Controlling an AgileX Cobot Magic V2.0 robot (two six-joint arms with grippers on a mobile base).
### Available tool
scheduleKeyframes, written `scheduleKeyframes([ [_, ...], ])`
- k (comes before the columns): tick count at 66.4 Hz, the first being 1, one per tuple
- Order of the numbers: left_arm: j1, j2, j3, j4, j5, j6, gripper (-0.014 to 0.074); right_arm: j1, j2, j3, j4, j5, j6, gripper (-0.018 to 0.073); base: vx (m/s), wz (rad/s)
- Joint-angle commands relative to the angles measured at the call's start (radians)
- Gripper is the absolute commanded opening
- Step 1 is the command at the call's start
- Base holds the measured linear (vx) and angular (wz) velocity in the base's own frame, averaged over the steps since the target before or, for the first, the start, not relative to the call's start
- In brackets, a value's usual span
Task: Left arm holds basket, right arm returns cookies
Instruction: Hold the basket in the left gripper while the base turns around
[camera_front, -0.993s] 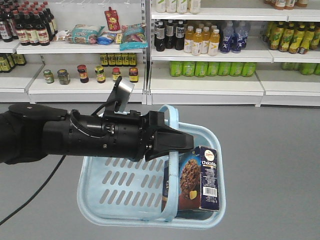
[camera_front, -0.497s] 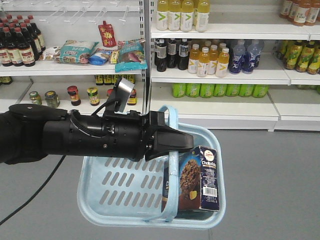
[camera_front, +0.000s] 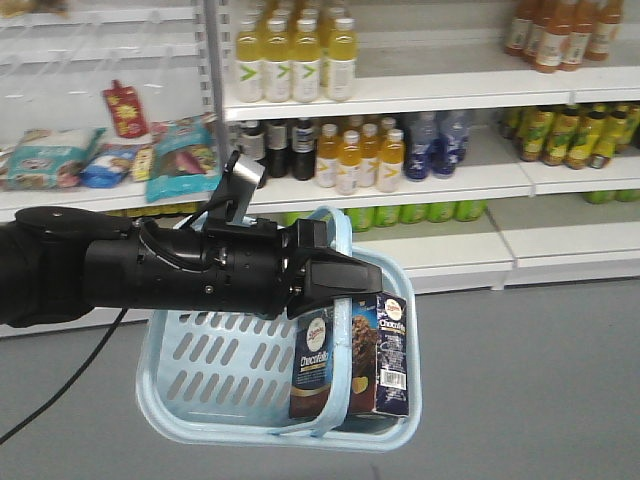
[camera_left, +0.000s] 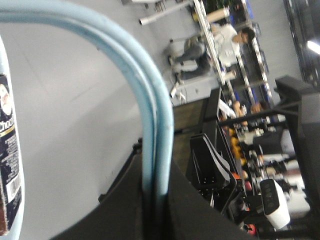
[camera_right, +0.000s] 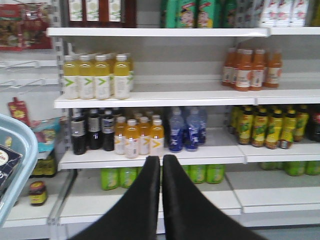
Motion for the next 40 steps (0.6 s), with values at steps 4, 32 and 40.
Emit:
scheduleKeyframes([
  [4, -0.003, -0.045, -0.037, -0.112, 0.065, 0.009, -0.0006, -0.003, -0.011, 0.003, -0.007, -0.071, -0.008, -0.0003, 0.37, -0.83],
  [32, -0.003, -0.045, -0.037, -0.112, 0.055, 0.009, -0.0006, -0.003, -0.011, 0.003, -0.007, -0.071, -0.008, -0.0003, 0.32, -1.01],
  [40, -0.003, -0.045, -0.037, -0.112, 0.053, 0.009, -0.0006, -0.003, -0.011, 0.003, -0.007, -0.071, -0.008, -0.0003, 0.28, -0.96],
])
